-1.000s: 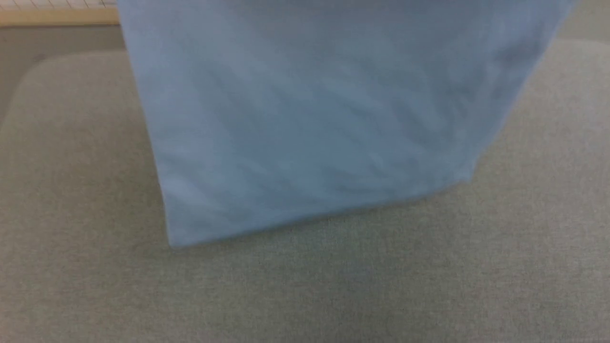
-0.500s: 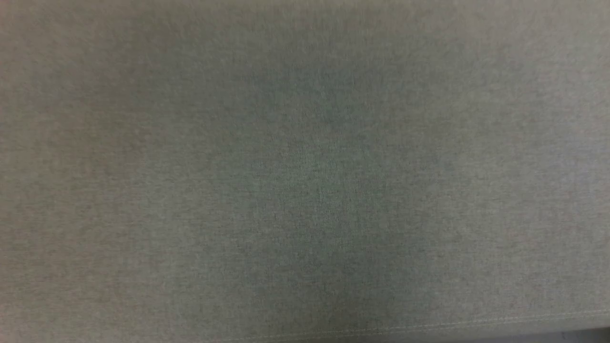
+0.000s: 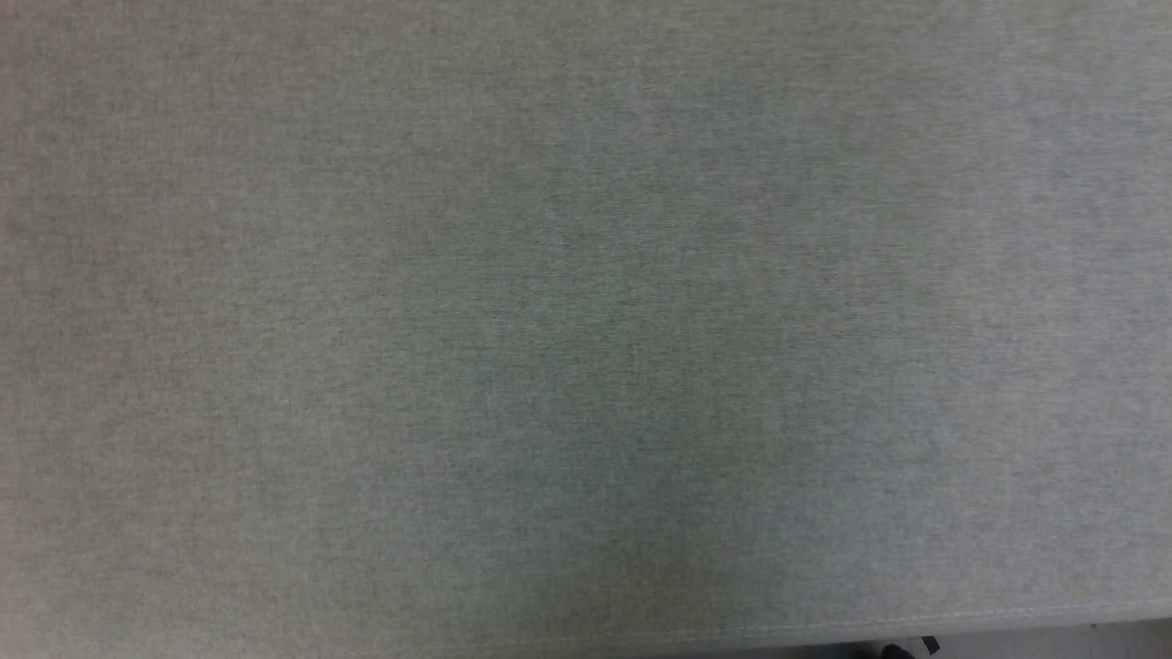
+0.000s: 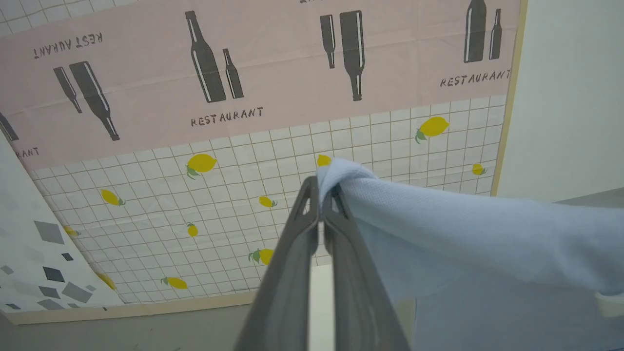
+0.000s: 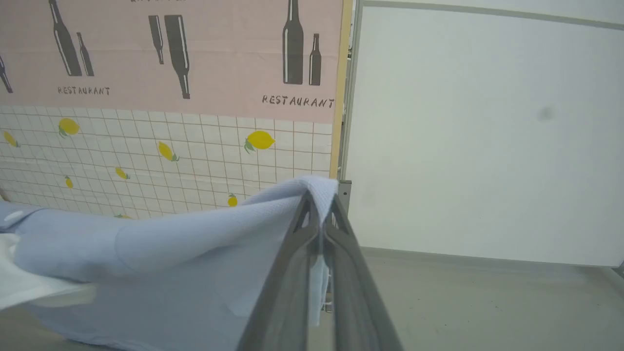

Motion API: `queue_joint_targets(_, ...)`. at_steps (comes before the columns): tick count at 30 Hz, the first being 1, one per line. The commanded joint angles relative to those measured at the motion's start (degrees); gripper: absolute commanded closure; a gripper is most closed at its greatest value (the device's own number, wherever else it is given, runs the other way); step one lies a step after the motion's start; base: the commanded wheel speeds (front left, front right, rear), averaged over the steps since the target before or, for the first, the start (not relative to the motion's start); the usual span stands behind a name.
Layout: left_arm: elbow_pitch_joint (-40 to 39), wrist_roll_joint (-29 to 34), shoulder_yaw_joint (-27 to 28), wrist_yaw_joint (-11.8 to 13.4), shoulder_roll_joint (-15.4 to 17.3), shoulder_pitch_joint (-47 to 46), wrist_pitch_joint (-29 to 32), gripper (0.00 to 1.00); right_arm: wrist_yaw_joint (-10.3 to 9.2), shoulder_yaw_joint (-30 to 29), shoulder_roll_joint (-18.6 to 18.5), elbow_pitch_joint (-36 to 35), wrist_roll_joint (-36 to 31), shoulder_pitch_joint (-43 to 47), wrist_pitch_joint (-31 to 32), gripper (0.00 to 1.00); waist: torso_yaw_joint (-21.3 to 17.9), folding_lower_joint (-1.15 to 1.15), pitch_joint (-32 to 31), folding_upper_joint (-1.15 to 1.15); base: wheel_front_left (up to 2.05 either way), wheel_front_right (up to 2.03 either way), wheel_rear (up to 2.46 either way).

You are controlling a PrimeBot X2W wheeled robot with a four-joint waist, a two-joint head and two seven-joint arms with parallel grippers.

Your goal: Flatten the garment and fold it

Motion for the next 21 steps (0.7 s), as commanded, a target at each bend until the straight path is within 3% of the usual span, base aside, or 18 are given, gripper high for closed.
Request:
queue_joint_targets(1, 0.5, -0.8, -0.4, -0.2, -0.5, 2.6, -0.7, 1.00, -0.09, 0.9, -0.1, 0.2, 0.8, 2.2, -0.6, 1.00, 0.9, -0.01, 0.2, 0.00, 0.00, 0.00, 0.00)
queue_joint_targets(12, -1.9, -4.0, -3.0, 1.2, -1.5, 28.2, -2.9, 1.00, -0.09, 11.1, -3.9, -4.8, 8.5, 23.2, 0.2, 1.00, 2.7, -0.01, -8.3, 0.00, 0.00, 0.00, 0.00)
queue_joint_targets(21, -11.1, -7.0, -5.5, 3.2, 4.1, 53.4, 1.1, 1.00, -0.09, 20.1, -10.8, -13.2, 12.5, 42.0, 3.9, 1.00, 3.1, -0.01, -18.5, 0.00, 0.00, 0.00, 0.00)
